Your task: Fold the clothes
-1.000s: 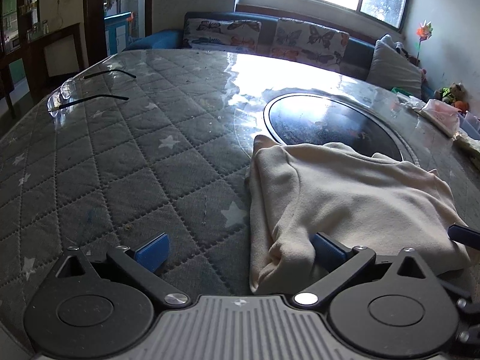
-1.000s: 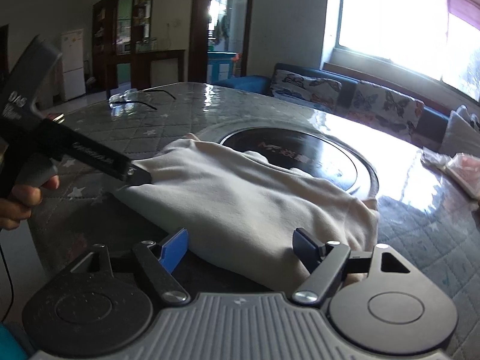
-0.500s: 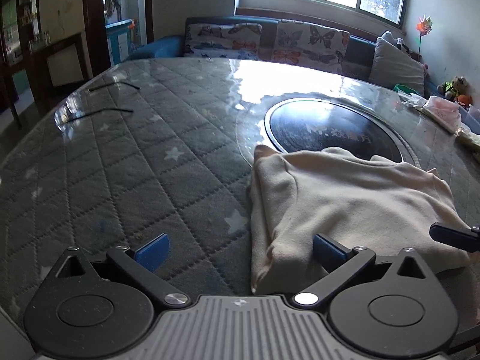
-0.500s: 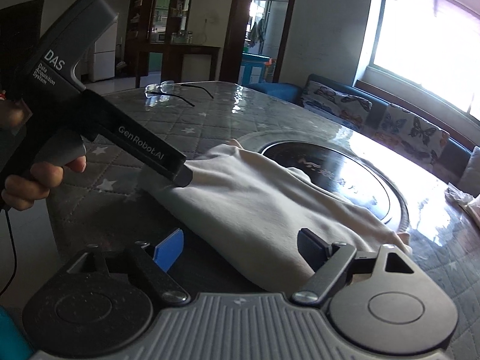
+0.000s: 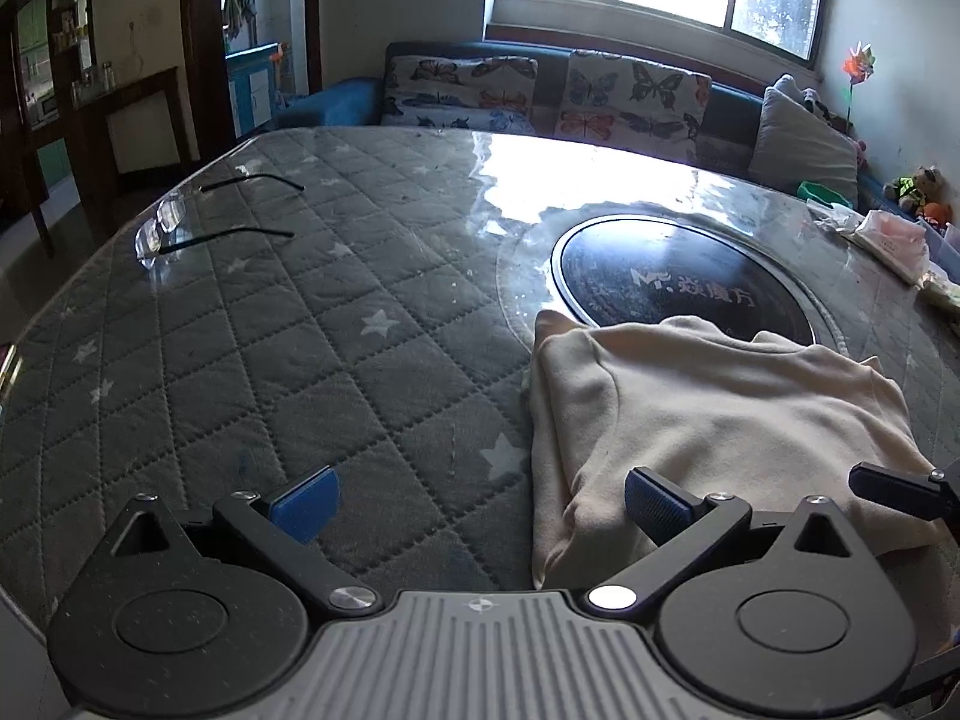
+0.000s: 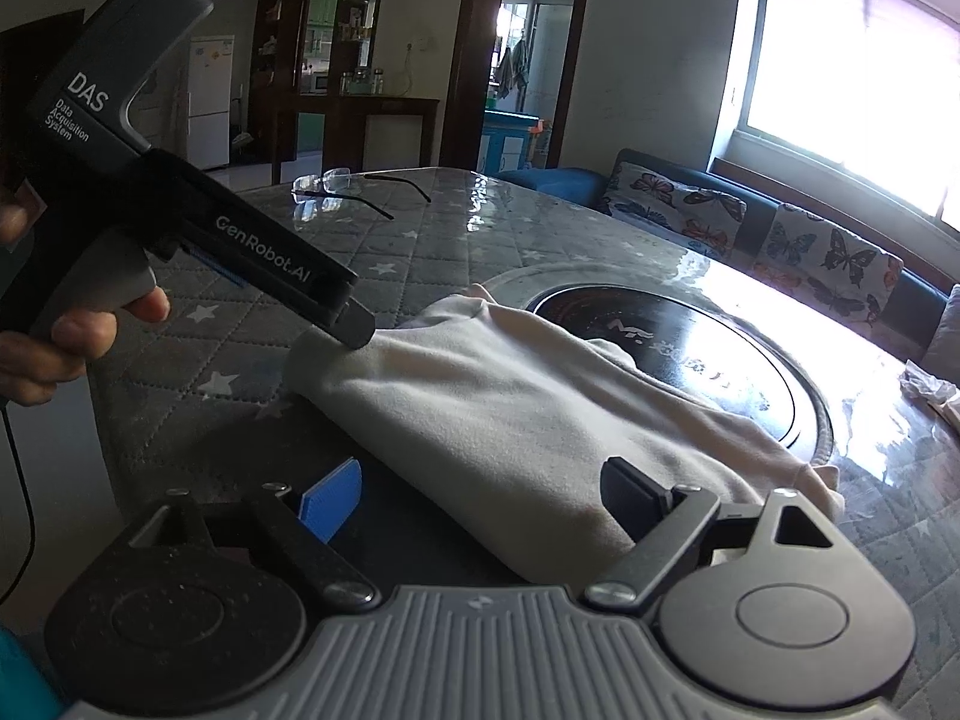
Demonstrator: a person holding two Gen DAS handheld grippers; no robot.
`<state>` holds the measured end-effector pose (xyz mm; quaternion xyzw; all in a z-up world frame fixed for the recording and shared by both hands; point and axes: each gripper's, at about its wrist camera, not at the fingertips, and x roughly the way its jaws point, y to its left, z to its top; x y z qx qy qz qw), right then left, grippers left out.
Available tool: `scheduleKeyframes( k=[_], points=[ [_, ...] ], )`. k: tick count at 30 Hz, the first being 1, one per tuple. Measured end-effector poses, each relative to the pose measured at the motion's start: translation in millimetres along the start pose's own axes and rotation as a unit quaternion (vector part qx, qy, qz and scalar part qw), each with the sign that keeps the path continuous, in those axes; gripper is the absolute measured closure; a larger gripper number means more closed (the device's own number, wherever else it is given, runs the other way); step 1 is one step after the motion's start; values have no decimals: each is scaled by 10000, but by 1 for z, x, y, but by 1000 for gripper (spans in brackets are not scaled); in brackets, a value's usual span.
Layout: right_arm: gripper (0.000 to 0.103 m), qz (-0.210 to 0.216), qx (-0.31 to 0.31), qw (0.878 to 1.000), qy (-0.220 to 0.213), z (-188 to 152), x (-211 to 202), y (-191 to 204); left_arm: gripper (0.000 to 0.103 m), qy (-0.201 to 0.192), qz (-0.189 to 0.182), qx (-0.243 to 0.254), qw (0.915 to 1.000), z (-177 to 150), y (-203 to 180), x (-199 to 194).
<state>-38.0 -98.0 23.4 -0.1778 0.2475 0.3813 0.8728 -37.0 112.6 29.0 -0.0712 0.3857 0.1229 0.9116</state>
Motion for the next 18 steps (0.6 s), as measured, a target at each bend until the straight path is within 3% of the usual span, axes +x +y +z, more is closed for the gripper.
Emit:
scheduleKeyframes(
  k=[18],
  points=[
    [11,-29,48,10000,-62,-1,-3,2,0,88,36,-48,9999,-3,-1,-3]
  ],
)
